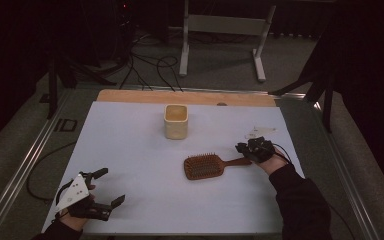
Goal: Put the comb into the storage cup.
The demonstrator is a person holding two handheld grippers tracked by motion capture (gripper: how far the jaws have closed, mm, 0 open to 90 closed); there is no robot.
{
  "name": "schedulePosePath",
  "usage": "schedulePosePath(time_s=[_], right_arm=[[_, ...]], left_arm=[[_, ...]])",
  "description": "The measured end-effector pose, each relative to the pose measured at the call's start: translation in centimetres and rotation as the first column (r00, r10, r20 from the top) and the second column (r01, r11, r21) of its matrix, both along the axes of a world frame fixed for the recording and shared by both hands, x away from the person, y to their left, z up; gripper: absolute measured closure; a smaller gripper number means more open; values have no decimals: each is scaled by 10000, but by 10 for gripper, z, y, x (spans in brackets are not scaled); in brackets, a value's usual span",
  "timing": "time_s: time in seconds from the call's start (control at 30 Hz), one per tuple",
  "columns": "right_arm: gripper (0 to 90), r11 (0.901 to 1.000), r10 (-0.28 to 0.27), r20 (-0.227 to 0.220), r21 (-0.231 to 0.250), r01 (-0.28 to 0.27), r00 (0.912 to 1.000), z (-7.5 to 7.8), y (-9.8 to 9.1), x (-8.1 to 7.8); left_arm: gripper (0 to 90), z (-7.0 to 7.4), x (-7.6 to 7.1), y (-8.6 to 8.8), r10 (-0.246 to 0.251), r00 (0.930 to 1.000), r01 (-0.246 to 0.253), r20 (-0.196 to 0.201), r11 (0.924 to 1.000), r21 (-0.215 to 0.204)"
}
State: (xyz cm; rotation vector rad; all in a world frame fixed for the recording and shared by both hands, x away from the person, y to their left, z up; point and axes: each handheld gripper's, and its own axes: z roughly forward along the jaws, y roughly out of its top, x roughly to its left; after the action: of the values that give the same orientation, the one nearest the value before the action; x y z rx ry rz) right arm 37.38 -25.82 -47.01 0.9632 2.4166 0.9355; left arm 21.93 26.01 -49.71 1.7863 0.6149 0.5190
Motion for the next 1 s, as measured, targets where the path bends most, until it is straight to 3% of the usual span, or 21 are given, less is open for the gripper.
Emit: schedulePosePath(time_s=[0.27,0.57,1.0], right_arm=[[891,9990,-78,-220,-446,68,9997,-4,1,4],[898,9925,173,-683,-1196,-254,9975,-12,6,9],[898,9871,196,-1133,-1557,-373,9934,-22,5,12]], left_arm=[[0,-1,1,0,16,10000,-16,-73,10000,-33],[0,-1,1,0,4,10000,-4,-68,10000,-63],[0,-1,1,0,-14,10000,14,-97,10000,-32]])
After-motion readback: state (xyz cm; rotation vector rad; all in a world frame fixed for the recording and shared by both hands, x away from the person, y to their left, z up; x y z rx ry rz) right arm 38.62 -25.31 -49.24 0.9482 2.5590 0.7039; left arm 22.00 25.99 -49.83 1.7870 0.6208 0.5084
